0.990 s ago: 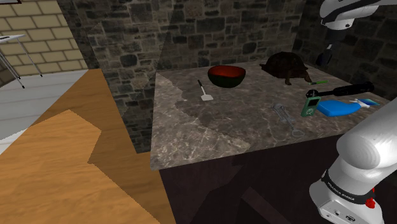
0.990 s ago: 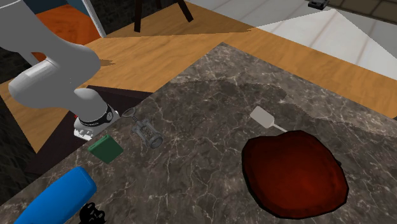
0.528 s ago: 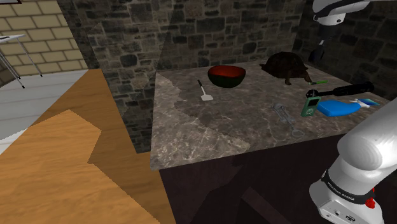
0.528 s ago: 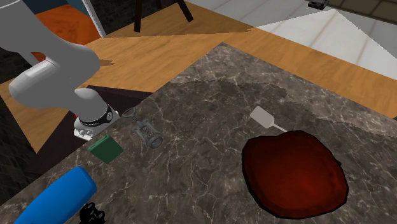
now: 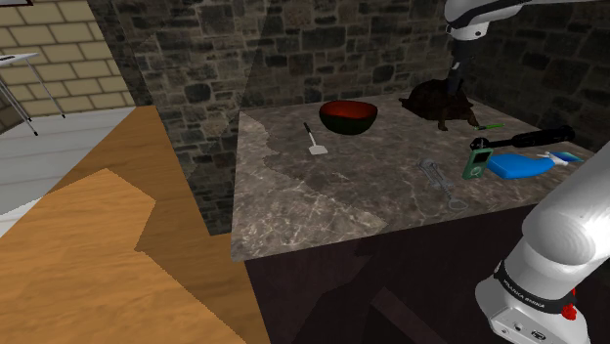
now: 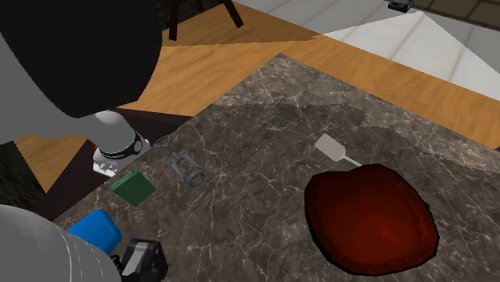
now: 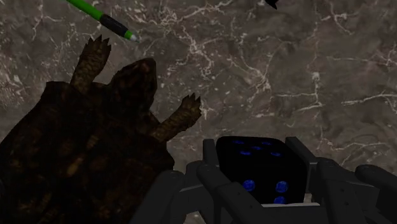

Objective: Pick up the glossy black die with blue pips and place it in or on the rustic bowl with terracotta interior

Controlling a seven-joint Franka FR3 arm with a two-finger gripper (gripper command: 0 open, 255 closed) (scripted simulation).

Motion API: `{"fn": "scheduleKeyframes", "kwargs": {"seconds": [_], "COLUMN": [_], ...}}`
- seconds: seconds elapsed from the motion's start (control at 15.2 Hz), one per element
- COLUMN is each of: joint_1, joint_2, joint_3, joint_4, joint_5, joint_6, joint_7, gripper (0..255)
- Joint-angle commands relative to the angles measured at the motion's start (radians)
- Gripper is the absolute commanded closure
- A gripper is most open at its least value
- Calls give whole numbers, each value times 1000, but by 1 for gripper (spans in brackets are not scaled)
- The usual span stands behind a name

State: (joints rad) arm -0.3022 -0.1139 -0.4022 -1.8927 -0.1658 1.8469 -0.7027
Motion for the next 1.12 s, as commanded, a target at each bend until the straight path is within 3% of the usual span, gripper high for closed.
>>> {"fn": "scheduleKeyframes", "kwargs": {"seconds": [0.0, 0.53, 1.06], "joint_1": [19, 93, 156], "joint_2": [26, 163, 358], "joint_3": [22, 99, 158], "joint_4": [26, 182, 437], "joint_5": [10, 53, 94], "joint_6": [-7, -51, -131], "joint_7": [39, 176, 291], "gripper": [255, 255, 255]}}
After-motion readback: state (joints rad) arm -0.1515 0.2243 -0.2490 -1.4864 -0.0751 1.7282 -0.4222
